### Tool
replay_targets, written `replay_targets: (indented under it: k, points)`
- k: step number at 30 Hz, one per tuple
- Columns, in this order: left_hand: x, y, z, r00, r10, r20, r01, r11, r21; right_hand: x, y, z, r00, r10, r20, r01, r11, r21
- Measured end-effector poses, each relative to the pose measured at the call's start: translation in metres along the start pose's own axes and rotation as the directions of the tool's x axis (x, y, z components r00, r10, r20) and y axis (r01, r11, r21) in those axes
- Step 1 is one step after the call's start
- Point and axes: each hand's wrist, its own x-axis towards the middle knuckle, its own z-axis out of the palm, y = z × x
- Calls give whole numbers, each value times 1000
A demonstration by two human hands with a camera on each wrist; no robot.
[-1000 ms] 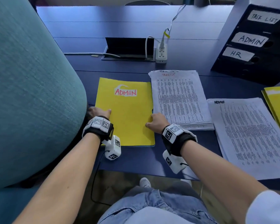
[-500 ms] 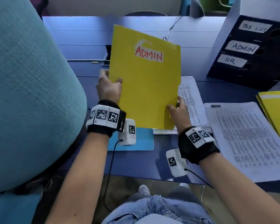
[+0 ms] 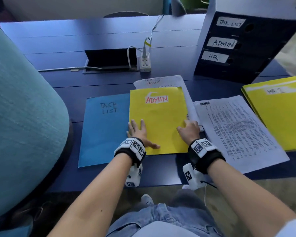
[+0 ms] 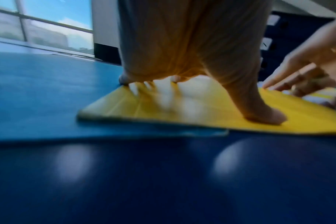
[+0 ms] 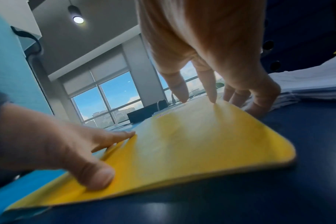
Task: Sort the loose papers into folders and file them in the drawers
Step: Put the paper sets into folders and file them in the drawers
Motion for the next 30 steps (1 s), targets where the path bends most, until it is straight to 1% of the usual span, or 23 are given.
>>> replay_targets:
  k: [2,4,8,12,14,16,17,19,21,24,25,28,29,30]
  points:
    - [0,-2,14,998,58,28,-61,992,110,-1,-3,-3,1000,14,4,-14,999,-38]
    - [-2,-1,20,992,108,61,-118,975,191,3,-7,-7,999,32,-4,-32,999,-39]
    - [2,9,15,986,143,82,-162,930,328,27,-10,-15,999,-8,50,11,997,-75]
    - [3,25,4,985,142,99,-171,895,412,42,-7,-18,993,-61,103,70,994,-88]
    - [4,29,1,986,140,94,-167,888,428,48,-7,-21,991,-76,112,92,985,-146]
    - [3,29,-1,985,145,90,-170,891,422,55,-7,-22,988,-55,144,87,970,-226]
    - [2,28,0,985,148,91,-173,890,421,57,-8,-23,986,-44,162,81,970,-229]
    - [2,26,1,984,152,88,-176,886,429,59,-10,-24,982,-33,186,57,991,-124]
    - [3,26,-1,983,162,87,-184,882,434,62,-9,-25,986,-2,165,2,1000,-2]
    - [3,25,-4,982,177,72,-191,877,442,53,-12,-30,988,27,154,-57,980,192]
    - [2,24,-3,981,186,60,-192,869,455,48,-14,-33,988,14,152,-47,976,214]
    - [-1,16,5,977,213,33,-204,869,451,33,-18,-45,992,-72,107,51,982,180]
    - [-2,13,8,974,225,24,-213,878,429,29,-17,-49,990,-92,104,68,974,217]
    - [-4,10,10,971,240,11,-225,888,400,22,-16,-51,987,-93,130,51,954,297]
